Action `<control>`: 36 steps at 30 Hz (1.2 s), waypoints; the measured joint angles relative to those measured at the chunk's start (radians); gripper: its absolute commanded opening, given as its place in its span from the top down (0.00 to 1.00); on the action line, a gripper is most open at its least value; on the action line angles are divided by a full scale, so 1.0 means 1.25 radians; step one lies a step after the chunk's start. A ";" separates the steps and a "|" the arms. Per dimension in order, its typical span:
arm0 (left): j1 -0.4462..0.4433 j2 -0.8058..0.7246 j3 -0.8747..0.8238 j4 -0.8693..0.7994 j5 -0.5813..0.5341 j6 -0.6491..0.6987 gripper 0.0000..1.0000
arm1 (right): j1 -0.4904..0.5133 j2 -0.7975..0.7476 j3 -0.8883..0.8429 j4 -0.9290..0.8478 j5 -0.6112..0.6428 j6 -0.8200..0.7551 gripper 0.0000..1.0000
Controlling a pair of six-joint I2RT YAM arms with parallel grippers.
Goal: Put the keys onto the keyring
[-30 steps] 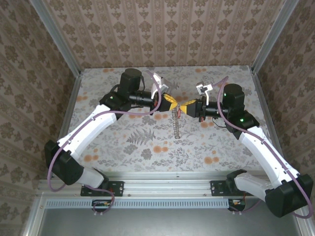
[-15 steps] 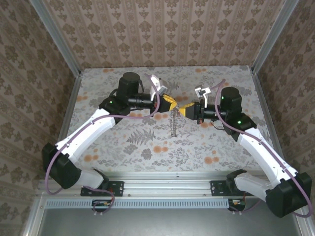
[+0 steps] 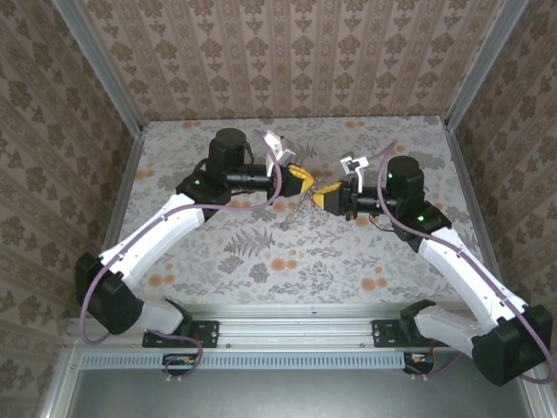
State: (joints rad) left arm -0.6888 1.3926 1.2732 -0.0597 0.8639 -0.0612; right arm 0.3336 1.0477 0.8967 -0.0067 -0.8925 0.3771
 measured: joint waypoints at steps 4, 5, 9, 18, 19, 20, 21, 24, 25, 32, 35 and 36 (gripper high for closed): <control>0.001 -0.009 -0.019 0.025 -0.021 -0.009 1.00 | -0.047 -0.073 -0.025 0.000 0.010 0.017 0.73; 0.001 -0.010 -0.023 0.031 -0.023 -0.012 1.00 | -0.053 -0.087 -0.029 0.002 0.016 0.022 0.72; 0.001 -0.018 -0.044 0.072 -0.032 -0.026 1.00 | -0.061 -0.112 -0.034 0.029 0.039 0.058 0.71; -0.004 -0.032 -0.117 0.204 -0.041 -0.061 1.00 | -0.061 -0.064 -0.034 0.152 0.064 0.141 0.68; -0.005 -0.032 -0.120 0.216 -0.043 -0.067 1.00 | -0.061 -0.054 -0.034 0.168 0.063 0.152 0.68; -0.006 -0.032 -0.122 0.226 -0.044 -0.072 1.00 | -0.061 -0.047 -0.034 0.181 0.062 0.162 0.68; -0.009 -0.032 -0.122 0.240 -0.047 -0.079 1.00 | -0.061 -0.039 -0.034 0.198 0.062 0.173 0.68; -0.013 -0.032 -0.122 0.274 -0.053 -0.094 1.00 | -0.059 -0.024 -0.034 0.243 0.058 0.200 0.67; -0.014 -0.032 -0.122 0.282 -0.055 -0.099 1.00 | -0.057 -0.021 -0.034 0.254 0.056 0.205 0.67; -0.020 -0.032 -0.122 0.303 -0.060 -0.116 1.00 | -0.026 -0.016 -0.034 0.291 0.055 0.218 0.67; -0.020 -0.032 -0.122 0.306 -0.060 -0.120 1.00 | -0.017 -0.006 -0.034 0.294 0.055 0.220 0.66; -0.020 -0.032 -0.122 0.306 -0.060 -0.121 1.00 | -0.015 -0.003 -0.034 0.294 0.055 0.220 0.66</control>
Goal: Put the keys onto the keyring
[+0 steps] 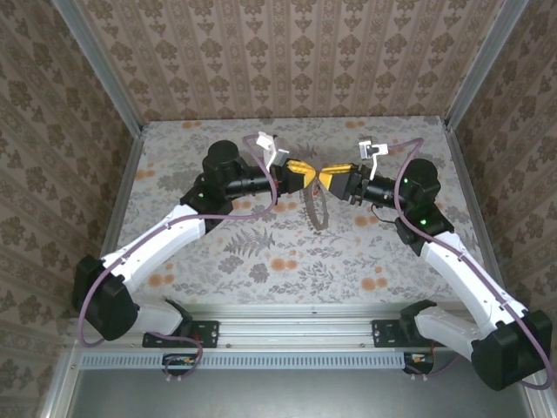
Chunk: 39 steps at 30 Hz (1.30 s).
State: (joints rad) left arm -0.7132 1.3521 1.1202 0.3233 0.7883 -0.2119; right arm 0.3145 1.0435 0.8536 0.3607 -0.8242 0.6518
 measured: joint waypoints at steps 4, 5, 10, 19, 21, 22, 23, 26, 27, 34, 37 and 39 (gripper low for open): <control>0.000 0.000 0.000 0.000 0.000 -0.005 1.00 | 0.004 0.004 0.000 0.000 0.000 0.000 0.66; 0.000 0.000 0.000 0.000 0.000 -0.005 1.00 | 0.004 0.004 0.000 0.000 -0.001 0.000 0.66; 0.000 0.000 0.000 0.000 0.001 -0.005 1.00 | 0.008 0.004 0.000 0.000 -0.002 0.000 0.69; 0.000 0.001 0.000 0.005 0.015 -0.017 1.00 | 0.011 0.017 0.000 0.000 0.001 -0.001 0.68; -0.002 0.001 0.000 0.003 0.018 -0.019 1.00 | 0.019 0.017 0.000 0.000 0.000 -0.005 0.68; -0.002 0.001 0.001 0.003 0.020 -0.019 1.00 | 0.022 0.017 0.000 0.000 -0.002 -0.007 0.68; -0.004 0.001 0.001 0.003 0.021 -0.019 1.00 | 0.023 0.017 0.000 0.000 -0.002 -0.009 0.69; -0.004 0.001 0.001 0.003 0.020 -0.020 1.00 | 0.023 0.017 0.000 0.001 -0.005 -0.016 0.79; -0.004 0.001 0.001 0.003 0.020 -0.020 1.00 | 0.023 0.017 0.000 0.001 -0.008 -0.016 0.81; -0.004 0.001 0.009 -0.005 0.019 -0.020 1.00 | 0.020 0.013 0.000 -0.002 -0.014 -0.033 0.99; -0.004 0.001 0.013 -0.010 0.019 -0.020 1.00 | 0.018 0.006 0.000 -0.005 -0.017 -0.037 1.00; -0.005 0.001 0.018 -0.022 0.018 -0.020 0.98 | 0.017 0.004 0.000 -0.011 -0.017 -0.042 1.00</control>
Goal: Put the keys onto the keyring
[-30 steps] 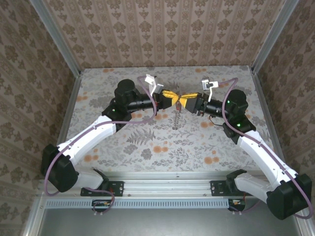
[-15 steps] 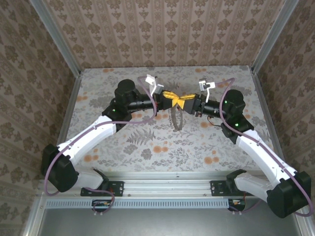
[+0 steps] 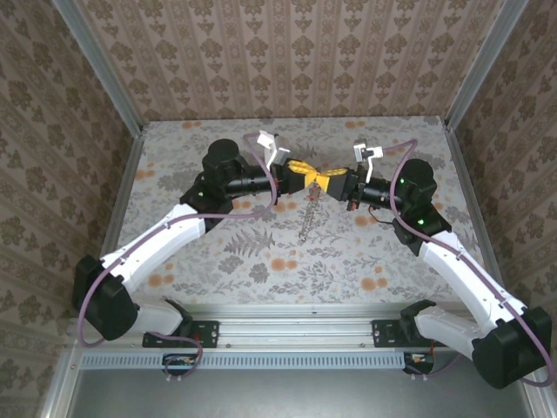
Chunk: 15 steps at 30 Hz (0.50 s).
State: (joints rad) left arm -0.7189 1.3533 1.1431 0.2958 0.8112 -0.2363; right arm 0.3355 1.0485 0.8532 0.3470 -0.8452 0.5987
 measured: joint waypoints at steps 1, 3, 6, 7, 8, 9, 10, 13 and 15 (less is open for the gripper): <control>0.000 0.000 0.005 -0.013 0.000 0.001 0.92 | 0.000 -0.001 0.000 -0.007 0.000 -0.003 1.00; 0.000 0.000 0.016 -0.047 -0.003 0.010 0.83 | 0.000 -0.003 0.004 -0.031 0.001 -0.020 1.00; 0.006 -0.001 0.041 -0.110 -0.018 0.043 0.71 | 0.000 -0.004 0.030 -0.122 0.007 -0.064 1.00; 0.012 -0.002 0.052 -0.131 -0.022 0.054 0.68 | 0.000 -0.004 0.042 -0.161 0.013 -0.083 1.00; 0.019 -0.005 0.063 -0.155 -0.025 0.065 0.67 | 0.000 -0.003 0.057 -0.205 0.022 -0.104 1.00; 0.030 -0.010 0.076 -0.182 -0.028 0.081 0.65 | 0.001 -0.003 0.074 -0.247 0.030 -0.127 1.00; 0.042 -0.016 0.088 -0.211 -0.029 0.096 0.63 | 0.003 -0.002 0.095 -0.297 0.043 -0.155 1.00; 0.079 -0.031 0.128 -0.291 -0.024 0.136 0.61 | 0.018 0.008 0.167 -0.432 0.083 -0.241 1.00; 0.101 -0.033 0.155 -0.337 -0.014 0.160 0.61 | 0.032 0.022 0.215 -0.508 0.107 -0.293 1.00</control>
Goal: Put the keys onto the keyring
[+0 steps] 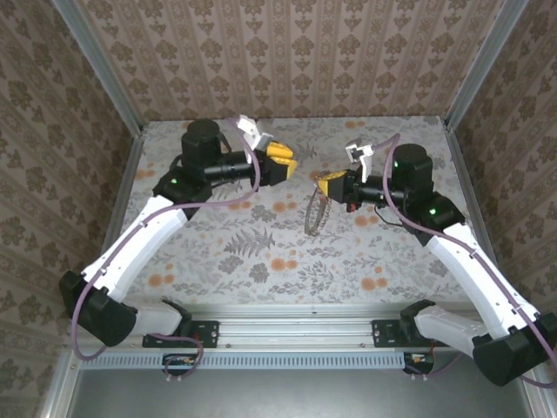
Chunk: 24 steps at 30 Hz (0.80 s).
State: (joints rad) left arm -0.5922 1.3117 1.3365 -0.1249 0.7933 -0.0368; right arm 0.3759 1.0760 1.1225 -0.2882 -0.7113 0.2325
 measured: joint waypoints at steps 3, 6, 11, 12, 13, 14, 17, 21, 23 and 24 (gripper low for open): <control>0.015 0.003 0.038 -0.074 0.022 0.034 0.61 | 0.028 0.034 0.077 -0.108 0.034 -0.078 1.00; 0.014 0.019 0.076 -0.143 0.059 0.065 0.60 | 0.057 0.074 0.138 -0.195 0.060 -0.144 1.00; 0.014 0.048 0.099 -0.225 0.106 0.098 0.58 | 0.070 0.114 0.178 -0.281 0.067 -0.211 1.00; 0.014 0.052 0.099 -0.238 0.113 0.103 0.58 | 0.070 0.116 0.180 -0.292 0.067 -0.221 1.00; 0.014 0.055 0.099 -0.250 0.119 0.107 0.58 | 0.070 0.117 0.181 -0.301 0.067 -0.228 1.00; 0.014 0.058 0.099 -0.256 0.124 0.109 0.57 | 0.070 0.117 0.182 -0.305 0.066 -0.233 1.00; 0.014 0.062 0.099 -0.273 0.142 0.117 0.58 | 0.070 0.119 0.189 -0.316 0.052 -0.245 1.00; 0.008 0.068 0.099 -0.287 0.150 0.123 0.58 | 0.070 0.119 0.191 -0.316 0.027 -0.247 1.00; 0.001 0.071 0.097 -0.287 0.150 0.123 0.58 | 0.070 0.119 0.191 -0.315 0.015 -0.247 1.00; -0.003 0.074 0.097 -0.287 0.150 0.123 0.58 | 0.070 0.119 0.191 -0.314 0.009 -0.247 1.00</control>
State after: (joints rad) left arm -0.5964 1.4044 1.4578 -0.4835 0.9813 0.1173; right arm 0.4637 1.2243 1.3609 -0.6811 -0.7002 -0.0757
